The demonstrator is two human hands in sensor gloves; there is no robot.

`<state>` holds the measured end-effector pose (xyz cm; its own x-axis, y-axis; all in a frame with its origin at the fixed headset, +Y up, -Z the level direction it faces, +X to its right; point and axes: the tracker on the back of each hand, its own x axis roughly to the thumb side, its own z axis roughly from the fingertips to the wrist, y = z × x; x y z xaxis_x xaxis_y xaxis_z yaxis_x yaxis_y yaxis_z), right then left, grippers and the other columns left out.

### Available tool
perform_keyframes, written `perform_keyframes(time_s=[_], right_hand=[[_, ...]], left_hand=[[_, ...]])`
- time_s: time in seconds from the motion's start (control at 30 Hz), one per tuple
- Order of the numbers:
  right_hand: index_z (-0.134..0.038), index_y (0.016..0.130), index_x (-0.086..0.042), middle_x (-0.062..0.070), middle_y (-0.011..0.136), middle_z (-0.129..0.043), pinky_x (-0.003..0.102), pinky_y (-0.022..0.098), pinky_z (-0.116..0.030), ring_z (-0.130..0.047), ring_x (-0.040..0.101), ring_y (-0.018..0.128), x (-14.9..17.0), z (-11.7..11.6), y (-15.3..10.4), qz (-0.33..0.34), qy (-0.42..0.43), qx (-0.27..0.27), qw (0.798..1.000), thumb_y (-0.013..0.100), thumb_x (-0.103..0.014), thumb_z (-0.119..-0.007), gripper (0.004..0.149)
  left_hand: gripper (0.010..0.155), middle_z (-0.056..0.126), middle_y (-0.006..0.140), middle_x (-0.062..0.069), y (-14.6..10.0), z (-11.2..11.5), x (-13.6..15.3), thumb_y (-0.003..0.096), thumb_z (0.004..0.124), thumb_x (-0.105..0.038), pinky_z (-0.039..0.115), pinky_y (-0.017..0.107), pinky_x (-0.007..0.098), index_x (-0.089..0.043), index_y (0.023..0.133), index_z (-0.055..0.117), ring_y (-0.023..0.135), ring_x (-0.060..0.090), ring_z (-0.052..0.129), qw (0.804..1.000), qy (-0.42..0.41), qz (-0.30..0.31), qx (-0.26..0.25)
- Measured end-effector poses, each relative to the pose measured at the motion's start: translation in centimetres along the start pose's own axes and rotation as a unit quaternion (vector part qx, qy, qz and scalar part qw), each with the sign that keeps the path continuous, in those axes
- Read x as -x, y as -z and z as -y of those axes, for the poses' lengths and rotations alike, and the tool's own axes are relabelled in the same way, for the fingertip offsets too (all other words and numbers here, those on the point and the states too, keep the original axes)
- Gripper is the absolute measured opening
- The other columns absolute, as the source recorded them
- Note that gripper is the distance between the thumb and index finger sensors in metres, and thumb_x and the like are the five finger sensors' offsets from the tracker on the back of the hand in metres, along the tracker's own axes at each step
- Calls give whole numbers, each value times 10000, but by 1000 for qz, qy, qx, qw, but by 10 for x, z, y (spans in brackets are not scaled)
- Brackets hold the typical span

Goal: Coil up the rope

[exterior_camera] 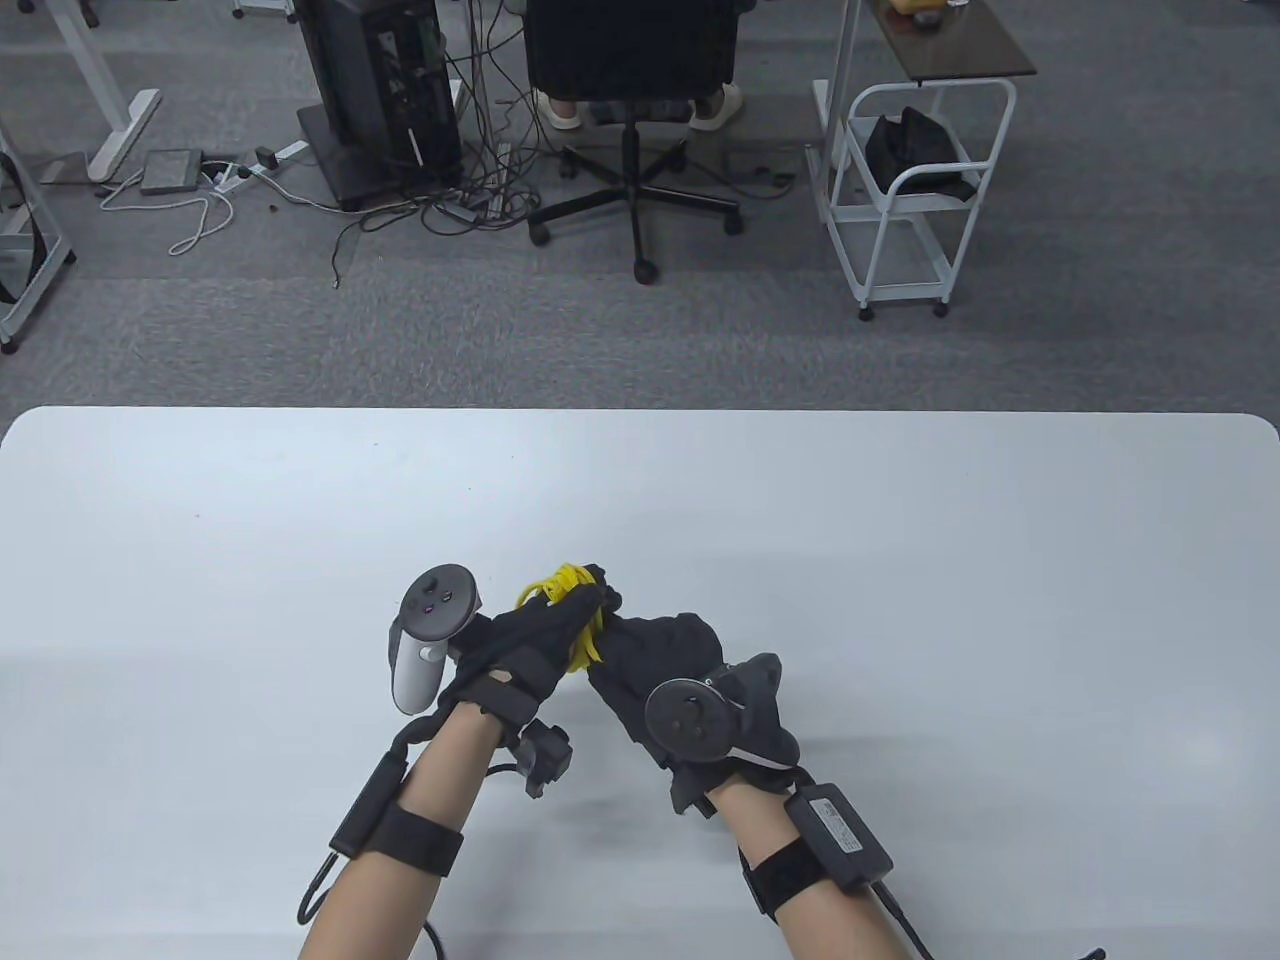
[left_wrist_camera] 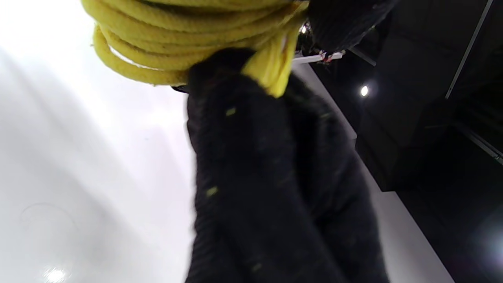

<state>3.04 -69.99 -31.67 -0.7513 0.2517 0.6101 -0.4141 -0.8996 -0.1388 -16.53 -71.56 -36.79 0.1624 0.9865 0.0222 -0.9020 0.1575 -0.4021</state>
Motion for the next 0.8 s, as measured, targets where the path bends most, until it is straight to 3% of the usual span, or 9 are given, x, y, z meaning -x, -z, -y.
perform_keyframes(time_s=[0.23,0.67,0.8], right_hand=[[-763,896,-190,134,924,-814,676,642,-590,-848,406,762,-7,-14,1,17,-45,-59,997,592,-403,-699,377],[-761,902,-187,143,932,-809,676,642,-589,-842,414,768,10,-11,-1,-14,-54,-71,996,594,-419,-687,392],[-756,913,-183,148,948,-795,678,645,-584,-832,421,782,24,-11,-1,-32,-68,-104,992,596,-427,-681,407]], left_hand=[[624,752,1081,206,-2,-6,-5,623,641,-456,725,683,386,-96,1125,549,901,319,900,998,-37,43,-10],[568,826,1039,163,-5,-1,-19,607,693,-409,776,656,358,-130,1096,612,853,273,965,993,77,88,-20],[561,832,1035,157,-6,1,-24,601,705,-400,781,654,356,-138,1090,621,848,269,972,985,130,109,-27]])
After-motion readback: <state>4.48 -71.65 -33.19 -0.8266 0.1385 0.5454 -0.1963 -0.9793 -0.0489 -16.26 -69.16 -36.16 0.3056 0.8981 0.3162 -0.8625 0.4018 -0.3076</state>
